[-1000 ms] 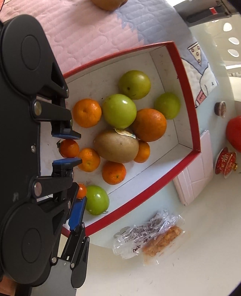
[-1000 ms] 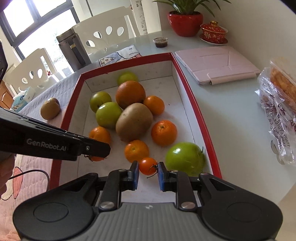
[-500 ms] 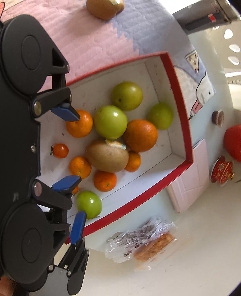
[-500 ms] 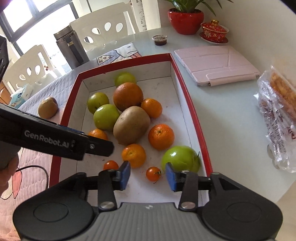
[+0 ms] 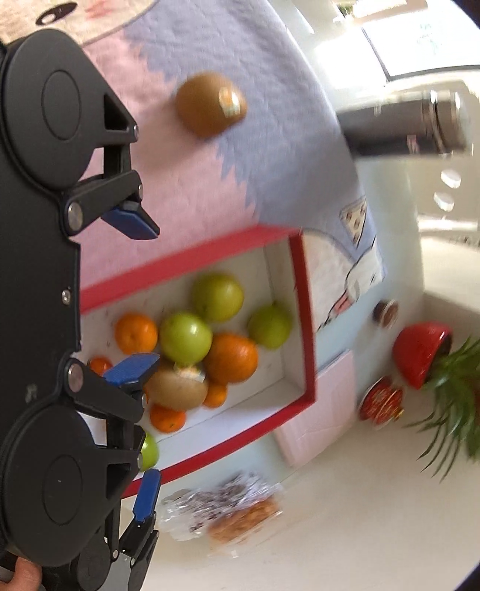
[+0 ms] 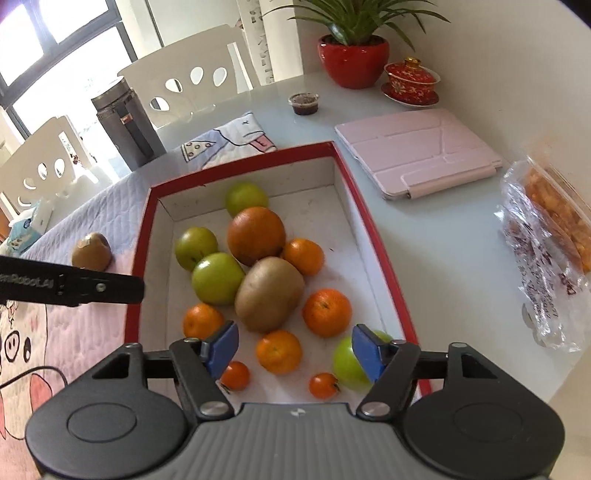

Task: Organize fruits
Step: 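Move both open tools back over the quilt toward the two brown kiwis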

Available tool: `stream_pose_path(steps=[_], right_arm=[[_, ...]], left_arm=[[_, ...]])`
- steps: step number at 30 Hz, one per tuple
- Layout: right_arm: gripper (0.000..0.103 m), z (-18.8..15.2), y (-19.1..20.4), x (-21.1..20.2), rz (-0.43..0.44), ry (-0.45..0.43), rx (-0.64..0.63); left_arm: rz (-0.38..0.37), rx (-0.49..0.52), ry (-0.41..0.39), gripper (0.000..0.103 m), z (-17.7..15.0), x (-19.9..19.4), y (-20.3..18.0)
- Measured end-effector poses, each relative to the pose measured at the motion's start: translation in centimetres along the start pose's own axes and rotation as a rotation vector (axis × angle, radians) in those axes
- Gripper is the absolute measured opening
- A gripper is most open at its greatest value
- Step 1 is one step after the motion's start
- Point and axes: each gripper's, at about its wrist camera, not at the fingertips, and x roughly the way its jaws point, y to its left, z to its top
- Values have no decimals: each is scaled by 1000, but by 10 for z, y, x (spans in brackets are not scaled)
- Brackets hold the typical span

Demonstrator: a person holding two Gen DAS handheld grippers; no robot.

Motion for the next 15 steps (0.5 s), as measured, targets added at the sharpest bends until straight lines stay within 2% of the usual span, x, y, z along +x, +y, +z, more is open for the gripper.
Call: stream_pose_path(steps=[3, 10, 15], right_arm=[[72, 8, 17, 2, -3, -3, -33], [81, 33, 71, 6, 45, -16, -139], [81, 53, 116, 15, 82, -11, -219]], left_arm=[[25, -37, -23, 82, 2, -10, 20], [127, -128, -53, 85, -1, -36, 78], [188, -211, -74, 90, -5, -53, 129]])
